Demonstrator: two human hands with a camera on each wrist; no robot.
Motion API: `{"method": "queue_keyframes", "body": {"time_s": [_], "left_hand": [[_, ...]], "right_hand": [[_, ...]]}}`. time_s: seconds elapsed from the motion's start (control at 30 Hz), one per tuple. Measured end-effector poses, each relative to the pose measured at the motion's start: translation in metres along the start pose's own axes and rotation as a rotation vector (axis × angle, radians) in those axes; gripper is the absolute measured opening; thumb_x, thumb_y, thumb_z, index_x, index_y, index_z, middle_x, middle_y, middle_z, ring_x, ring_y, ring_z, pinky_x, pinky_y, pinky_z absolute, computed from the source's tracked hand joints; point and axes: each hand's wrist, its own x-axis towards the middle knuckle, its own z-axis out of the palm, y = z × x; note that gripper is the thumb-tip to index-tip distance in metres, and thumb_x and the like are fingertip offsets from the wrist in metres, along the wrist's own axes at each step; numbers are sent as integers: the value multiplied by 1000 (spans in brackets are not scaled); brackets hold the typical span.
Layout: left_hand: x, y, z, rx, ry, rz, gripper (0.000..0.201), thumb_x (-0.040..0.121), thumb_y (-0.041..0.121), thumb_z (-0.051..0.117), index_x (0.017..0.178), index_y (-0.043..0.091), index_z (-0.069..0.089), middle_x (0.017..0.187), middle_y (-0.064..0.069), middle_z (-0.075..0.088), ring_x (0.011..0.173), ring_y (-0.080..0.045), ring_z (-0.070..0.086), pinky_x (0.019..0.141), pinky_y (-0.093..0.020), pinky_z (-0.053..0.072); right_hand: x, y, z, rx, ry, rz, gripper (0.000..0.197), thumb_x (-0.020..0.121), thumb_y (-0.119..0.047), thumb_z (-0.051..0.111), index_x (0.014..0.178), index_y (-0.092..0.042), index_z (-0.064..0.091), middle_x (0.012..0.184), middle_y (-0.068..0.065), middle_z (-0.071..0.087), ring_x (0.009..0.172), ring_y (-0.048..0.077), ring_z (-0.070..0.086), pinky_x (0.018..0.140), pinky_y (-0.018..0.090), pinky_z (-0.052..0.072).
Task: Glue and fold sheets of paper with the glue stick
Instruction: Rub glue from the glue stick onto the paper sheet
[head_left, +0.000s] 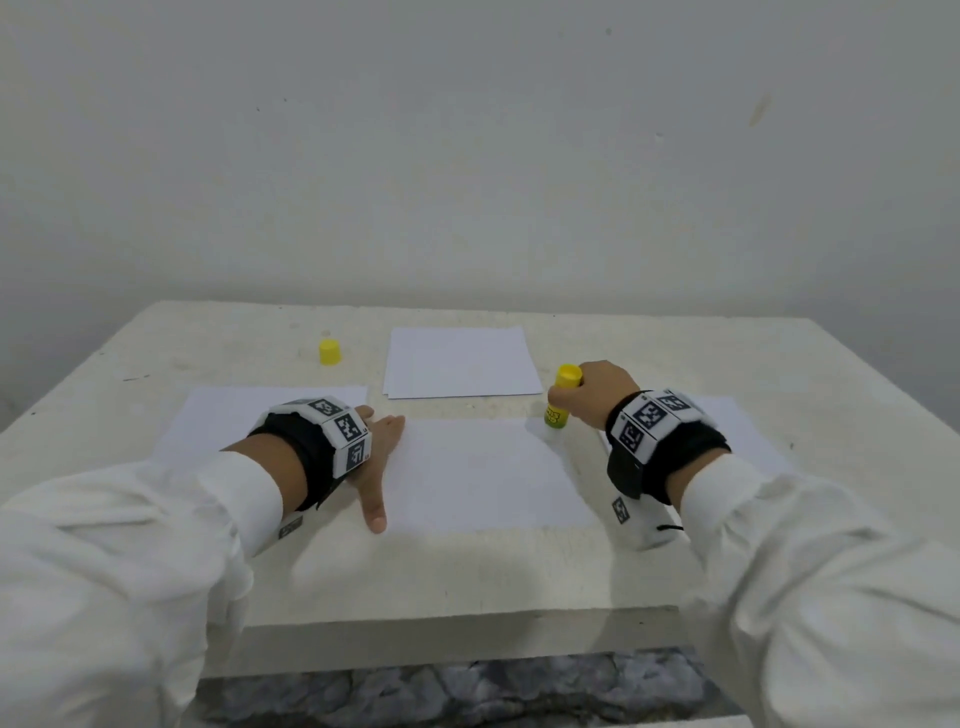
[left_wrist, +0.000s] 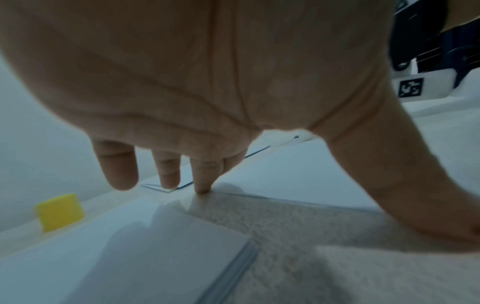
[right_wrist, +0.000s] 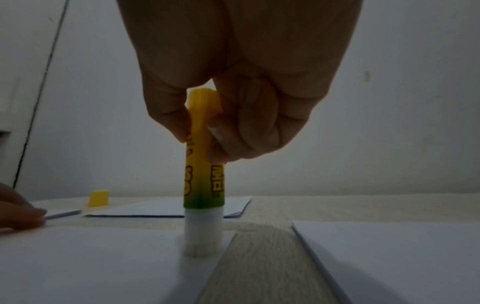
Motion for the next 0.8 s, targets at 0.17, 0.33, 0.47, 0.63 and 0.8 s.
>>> {"method": "queue_keyframes", "body": {"time_s": [0.17, 0.33, 0.47, 0.63, 0.8], "left_hand": [[-8, 22, -14, 64, 50, 2, 135, 58, 65, 78, 151, 9, -3, 157, -12, 8, 144, -33, 13, 114, -49, 20], [-10, 93, -38, -88, 172, 207, 78, 85, 43, 65, 150, 22, 27, 152, -6, 31, 137, -26, 34, 110, -38, 32], [-11, 123, -42, 21, 148, 198, 63, 91, 40, 58, 146, 18, 35, 141, -10, 42, 125, -28, 46, 88, -35, 41], [-8, 124, -40, 140, 112, 150, 69, 91, 49, 53, 149, 25, 26, 140, -13, 35, 124, -33, 43, 94, -42, 40], [-8, 124, -42, 148, 89, 148, 72, 93, 50, 51, 152, 27, 16, 143, -13, 32, 129, -32, 39, 100, -41, 37]], "right_hand": [[14, 1, 6, -27, -19, 9, 36, 84, -27, 58, 60, -14, 34, 60, 0, 36, 52, 14, 34, 48, 25, 24], [18, 4, 6, -41, -28, -12, 34, 83, -27, 58, 61, -14, 36, 61, 0, 37, 54, 14, 36, 48, 25, 25], [20, 5, 5, -69, -56, -55, 34, 83, -29, 59, 62, -14, 37, 62, 1, 39, 55, 15, 37, 49, 25, 27], [15, 9, -1, -105, -103, -146, 35, 86, -31, 58, 62, -15, 37, 62, 0, 39, 55, 13, 36, 50, 24, 28], [-4, 21, -1, -101, -135, -222, 35, 85, -31, 59, 61, -15, 38, 63, -1, 40, 56, 12, 37, 53, 24, 30]]}}
